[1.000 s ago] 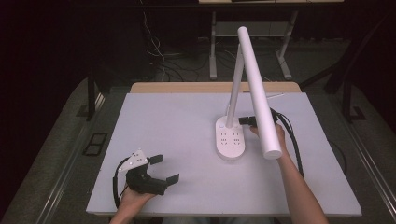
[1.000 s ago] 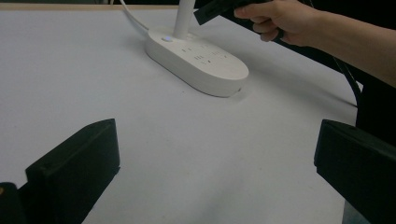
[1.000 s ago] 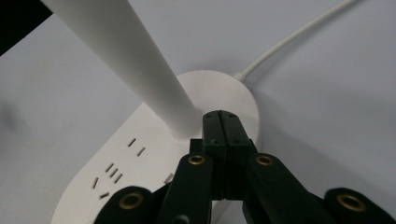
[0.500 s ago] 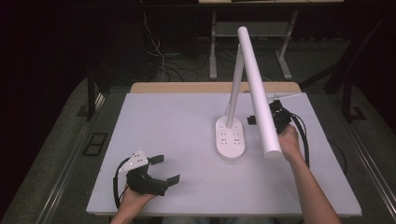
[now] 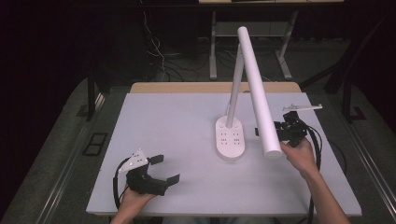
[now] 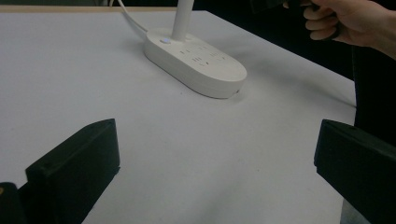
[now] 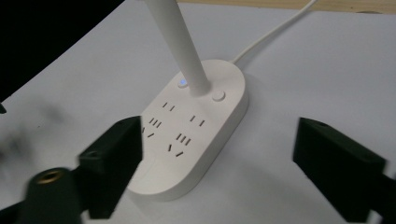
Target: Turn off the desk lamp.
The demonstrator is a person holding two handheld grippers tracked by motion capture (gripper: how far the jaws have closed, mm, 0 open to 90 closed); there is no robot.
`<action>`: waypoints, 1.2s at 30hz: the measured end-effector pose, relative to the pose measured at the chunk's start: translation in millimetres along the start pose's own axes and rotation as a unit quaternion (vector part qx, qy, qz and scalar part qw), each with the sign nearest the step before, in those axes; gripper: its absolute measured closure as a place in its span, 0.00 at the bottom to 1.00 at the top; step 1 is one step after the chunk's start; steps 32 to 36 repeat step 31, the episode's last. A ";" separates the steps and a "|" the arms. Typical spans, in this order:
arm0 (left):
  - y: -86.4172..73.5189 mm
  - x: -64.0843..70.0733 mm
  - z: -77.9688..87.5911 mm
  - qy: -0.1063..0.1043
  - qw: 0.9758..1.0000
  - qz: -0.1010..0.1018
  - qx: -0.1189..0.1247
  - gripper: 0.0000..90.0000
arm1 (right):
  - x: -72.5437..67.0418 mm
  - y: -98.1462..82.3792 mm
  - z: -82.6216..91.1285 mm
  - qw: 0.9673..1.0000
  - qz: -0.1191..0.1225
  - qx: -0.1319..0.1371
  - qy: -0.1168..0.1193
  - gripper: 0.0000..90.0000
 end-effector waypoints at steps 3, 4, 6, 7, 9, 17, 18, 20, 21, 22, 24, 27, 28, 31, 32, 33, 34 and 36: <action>0.0 0.2 0.2 0.001 1.000 0.000 0.000 0.00 | -3.8 -10.1 9.2 1.000 0.003 0.003 -0.002 0.01; 0.1 0.4 0.2 0.000 1.000 0.000 0.000 0.00 | -4.9 -13.6 11.2 1.000 0.002 0.000 -0.003 0.01; 0.2 0.6 0.1 0.000 1.000 -0.001 0.001 0.00 | -6.2 -16.9 13.0 1.000 0.006 0.000 -0.003 0.01; 0.2 0.6 0.2 0.000 1.000 -0.001 0.001 0.00 | -8.0 -22.9 17.3 1.000 0.014 0.002 -0.007 0.01; 0.0 0.8 0.0 0.000 1.000 0.000 0.001 0.00 | -8.5 -25.6 19.7 1.000 0.019 0.003 -0.009 0.01; -0.5 0.0 -0.2 0.002 1.000 -0.001 -0.002 0.00 | -13.6 -54.4 37.7 1.000 0.011 0.021 0.000 0.01; -0.7 -0.1 -0.1 0.002 1.000 -0.002 -0.003 0.00 | -13.6 -54.4 37.7 1.000 0.011 0.021 0.000 0.01; -0.6 0.3 -0.3 0.001 1.000 -0.002 -0.002 0.00 | -14.5 -61.2 40.6 1.000 0.012 0.028 0.001 0.01; -0.6 0.4 -0.3 0.001 1.000 -0.002 -0.002 0.00 | -14.6 -64.3 41.2 0.999 0.011 0.030 0.001 0.01; -0.6 0.4 -0.2 0.001 1.000 -0.002 -0.002 0.00 | -14.6 -66.7 41.5 0.999 0.012 0.031 0.001 0.01; -0.5 0.5 0.1 0.002 1.000 -0.001 -0.002 0.00 | -15.7 -74.2 42.3 0.999 0.010 0.033 0.002 0.01; -0.4 0.1 0.6 0.002 1.000 -0.001 -0.001 0.00 | -18.0 -83.9 42.6 0.999 0.013 0.032 0.003 0.01; -0.3 0.1 0.6 0.002 1.000 -0.001 -0.001 0.00 | -19.1 -87.0 42.5 0.999 0.013 0.034 0.003 0.01; -0.4 0.0 0.3 0.002 1.000 -0.002 -0.002 0.00 | -21.5 -95.6 42.3 0.999 0.020 0.034 0.003 0.01; -0.4 0.0 0.3 0.002 1.000 -0.002 -0.002 0.00 | -21.5 -95.6 42.3 0.999 0.020 0.034 0.003 0.01; -0.4 0.0 0.3 0.002 1.000 -0.002 -0.002 0.00 | -21.5 -95.6 42.3 0.999 0.020 0.034 0.003 0.01; -0.4 0.0 0.3 0.002 1.000 -0.002 -0.002 0.00 | -21.5 -95.6 42.3 0.999 0.020 0.034 0.003 0.01; -0.4 0.0 0.3 0.002 1.000 -0.002 -0.002 0.00 | -21.5 -95.6 42.3 0.999 0.020 0.034 0.003 0.01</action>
Point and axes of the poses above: each handheld gripper's, and its own axes: z roughly backward along the jaws, y roughly out of its top, x roughly to its right, the point moved 10 cm from there along -z, roughly forward along the jaws, and after that the axes turned 6 degrees about -z, right-handed, at the moved point
